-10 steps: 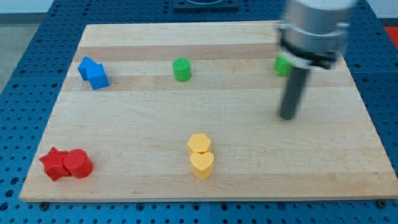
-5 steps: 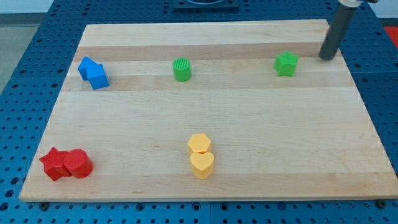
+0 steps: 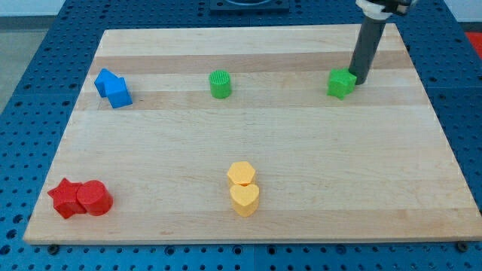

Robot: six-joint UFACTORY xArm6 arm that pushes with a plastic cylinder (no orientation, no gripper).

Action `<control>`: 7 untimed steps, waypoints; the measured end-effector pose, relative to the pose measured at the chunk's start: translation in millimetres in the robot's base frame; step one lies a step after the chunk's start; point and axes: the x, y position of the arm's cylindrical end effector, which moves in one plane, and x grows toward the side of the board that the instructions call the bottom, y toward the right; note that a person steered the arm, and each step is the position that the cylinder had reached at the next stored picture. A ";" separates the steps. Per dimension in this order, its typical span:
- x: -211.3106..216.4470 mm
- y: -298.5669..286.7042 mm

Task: Move the green star into the green circle

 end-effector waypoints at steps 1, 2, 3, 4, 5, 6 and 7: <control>4.7 -11.2; 4.7 4.5; 24.8 5.3; 27.5 5.3; 30.0 1.9; 25.0 -11.6; 9.3 -34.9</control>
